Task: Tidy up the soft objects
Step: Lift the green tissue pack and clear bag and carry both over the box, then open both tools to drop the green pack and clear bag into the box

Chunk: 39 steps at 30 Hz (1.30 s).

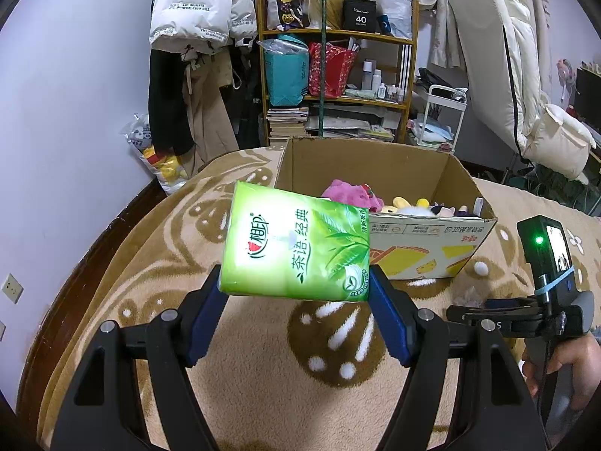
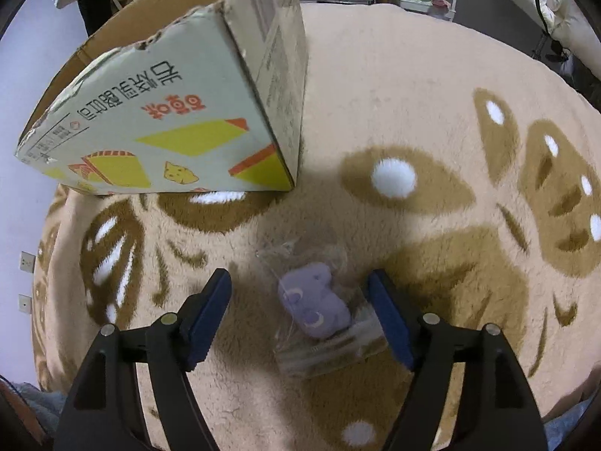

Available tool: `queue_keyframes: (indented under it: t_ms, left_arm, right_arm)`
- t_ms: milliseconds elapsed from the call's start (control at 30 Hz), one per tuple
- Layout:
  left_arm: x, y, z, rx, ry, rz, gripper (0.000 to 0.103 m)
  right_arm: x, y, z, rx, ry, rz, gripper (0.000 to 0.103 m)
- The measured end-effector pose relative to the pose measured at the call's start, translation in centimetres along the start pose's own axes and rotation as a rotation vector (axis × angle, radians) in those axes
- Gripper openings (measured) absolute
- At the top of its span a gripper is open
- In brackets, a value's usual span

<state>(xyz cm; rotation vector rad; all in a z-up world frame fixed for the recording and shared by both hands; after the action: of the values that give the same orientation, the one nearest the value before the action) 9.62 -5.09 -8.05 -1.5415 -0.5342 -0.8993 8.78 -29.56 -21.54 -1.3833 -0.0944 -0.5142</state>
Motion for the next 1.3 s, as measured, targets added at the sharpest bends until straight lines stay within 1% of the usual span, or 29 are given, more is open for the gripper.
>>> queue_keyframes:
  t_ms: [67,167,233,267,367,467,567,600,733,933,1033,1067,1200,1300]
  left_arm:
    - [0.0,0.0,0.0,0.000,-0.005,0.001,0.072]
    - [-0.1,0.1,-0.1,0.000,-0.004,0.003,0.072]
    - [-0.1,0.0,-0.1,-0.001,-0.001,0.001,0.072]
    - [-0.1,0.0,-0.2,-0.003,0.001,0.000,0.072]
    - [-0.2,-0.1,-0.3,-0.003,0.003,-0.004,0.072]
    - [-0.3,-0.1,-0.2,-0.002,-0.007,-0.002,0.072]
    - [-0.2,-0.3,0.1,0.002,-0.024,-0.005,0.072]
    - [-0.1,-0.4,0.2,0.004,-0.030,-0.008,0.072]
    - [0.2,-0.6,0.6,0.010,-0.041,-0.027,0.072]
    - [0.8,-1.0,0.3,0.030,-0.012,-0.070,0.072]
    - [1.6,-1.0,0.0,0.022,-0.009,-0.087,0.072]
    - [1.8,-1.1,-0.1,0.016,-0.010,-0.099,0.072]
    - [3.3,-1.5,-0.8,0.016,0.007,-0.159,0.072]
    - [4.6,-1.2,-1.2,0.007,0.019,-0.174,0.072]
  right_arm:
    - [-0.3,0.2,-0.1,-0.007,-0.017,0.003,0.080]
    - [-0.8,0.4,0.2,-0.041,-0.053,0.004,0.075]
    - [-1.0,0.3,0.1,-0.056,-0.065,0.000,0.062]
    - [-1.0,0.1,0.0,-0.058,-0.069,-0.008,0.051]
    - [-1.4,-0.4,-0.1,-0.040,-0.072,-0.013,0.047]
    - [-1.3,-0.8,0.0,-0.021,-0.057,-0.023,0.046]
    - [-1.2,-2.2,-0.2,0.033,-0.033,-0.039,0.046]
    - [-1.1,-2.3,0.3,0.041,-0.035,-0.051,0.046]
    - [-0.9,-5.5,2.1,0.086,-0.071,-0.141,0.046]
    - [0.3,-9.3,3.7,0.161,-0.116,-0.263,0.046]
    - [1.1,-11.0,5.6,0.202,-0.133,-0.330,0.046]
    - [1.7,-11.5,6.6,0.207,-0.136,-0.352,0.046]
    - [3.0,-13.5,7.8,0.229,-0.145,-0.428,0.046]
    - [4.3,-14.1,8.3,0.238,-0.154,-0.468,0.046]
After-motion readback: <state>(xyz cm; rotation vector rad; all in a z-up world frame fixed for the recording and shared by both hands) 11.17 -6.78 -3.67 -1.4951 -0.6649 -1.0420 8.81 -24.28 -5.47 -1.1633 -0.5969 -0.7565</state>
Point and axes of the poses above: each gripper's, at about its wrist camera, not at the fingertips, and y roughly the way its jaws point, z to its left, x to its top, the point moved 6 cm from there along y, roughly the way its jaws point, and after that the axes turned 2 degrees about -z, right-handed, at the moved point
